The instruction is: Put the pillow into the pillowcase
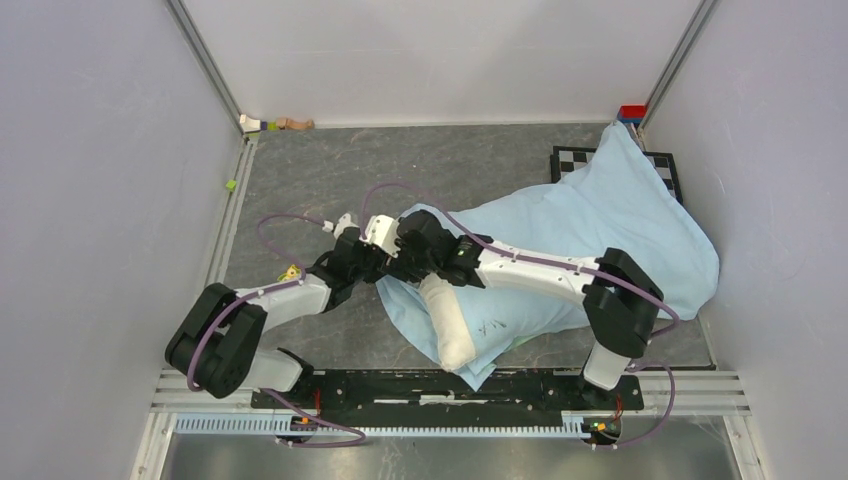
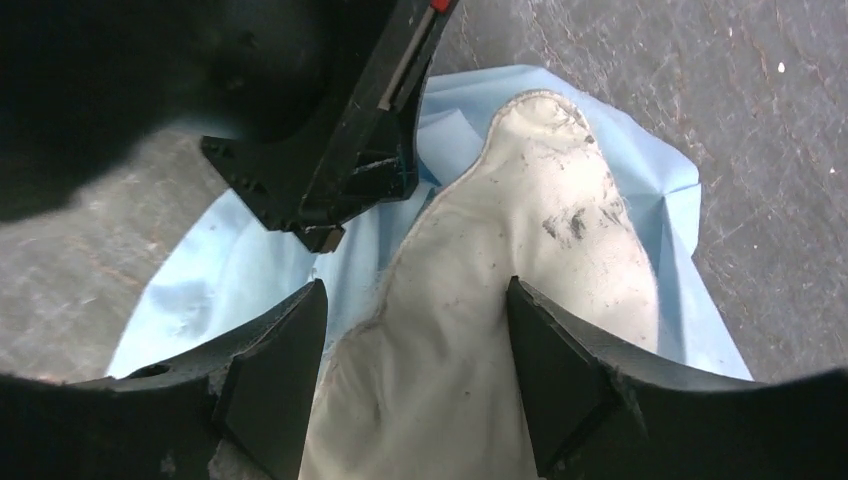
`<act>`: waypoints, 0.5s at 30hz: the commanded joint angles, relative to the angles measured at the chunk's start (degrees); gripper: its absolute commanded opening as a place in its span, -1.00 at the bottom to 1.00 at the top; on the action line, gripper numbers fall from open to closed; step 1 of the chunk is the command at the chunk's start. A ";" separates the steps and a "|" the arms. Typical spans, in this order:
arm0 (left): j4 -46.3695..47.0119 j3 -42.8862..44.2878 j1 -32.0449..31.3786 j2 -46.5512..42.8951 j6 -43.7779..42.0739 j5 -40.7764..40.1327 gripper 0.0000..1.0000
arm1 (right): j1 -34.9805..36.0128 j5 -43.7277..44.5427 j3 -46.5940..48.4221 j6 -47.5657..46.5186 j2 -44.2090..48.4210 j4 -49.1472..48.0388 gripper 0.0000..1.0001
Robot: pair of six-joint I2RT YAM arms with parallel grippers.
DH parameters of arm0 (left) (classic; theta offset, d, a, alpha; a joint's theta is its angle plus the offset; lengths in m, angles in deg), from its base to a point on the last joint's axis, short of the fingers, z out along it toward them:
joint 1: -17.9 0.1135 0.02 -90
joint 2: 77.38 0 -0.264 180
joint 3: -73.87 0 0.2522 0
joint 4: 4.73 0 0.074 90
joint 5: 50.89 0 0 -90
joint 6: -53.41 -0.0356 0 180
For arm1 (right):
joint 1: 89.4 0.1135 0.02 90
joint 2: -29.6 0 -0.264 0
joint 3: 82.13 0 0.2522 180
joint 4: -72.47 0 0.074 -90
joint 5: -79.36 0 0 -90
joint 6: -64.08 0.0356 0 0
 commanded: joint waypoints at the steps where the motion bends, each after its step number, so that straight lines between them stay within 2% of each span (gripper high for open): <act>1: 4.07 -0.85 0.90 -1.55 3.94 -1.19 -0.95 | -0.09 6.31 0.07 -2.69 -3.40 -3.88 0.40; 2: 3.98 -0.86 0.98 -1.60 4.09 -1.43 -0.95 | -0.10 8.27 -0.36 -2.71 -3.76 -4.45 0.33; 3: 3.97 -0.85 1.10 -1.68 4.28 -1.73 -0.95 | -0.05 10.06 -0.48 -2.59 -4.01 -4.28 0.17; 4: 4.05 -0.71 1.21 -1.71 4.30 -2.01 -0.95 | -0.08 10.67 -0.55 -2.34 -3.93 -3.64 -0.07; 6: 5.03 0.00 1.56 -1.42 3.91 -2.22 -0.95 | -0.09 11.13 -1.98 -1.53 -2.54 -3.41 -0.73; 7: 5.00 0.61 1.69 -1.29 3.49 -2.44 -0.95 | -0.03 10.89 -2.71 -1.15 -1.57 -3.00 -0.96; 15: 2.20 5.94 1.97 -5.49 -0.52 -7.20 -0.95 | -0.31 1.16 -10.27 4.96 7.35 -1.44 -1.00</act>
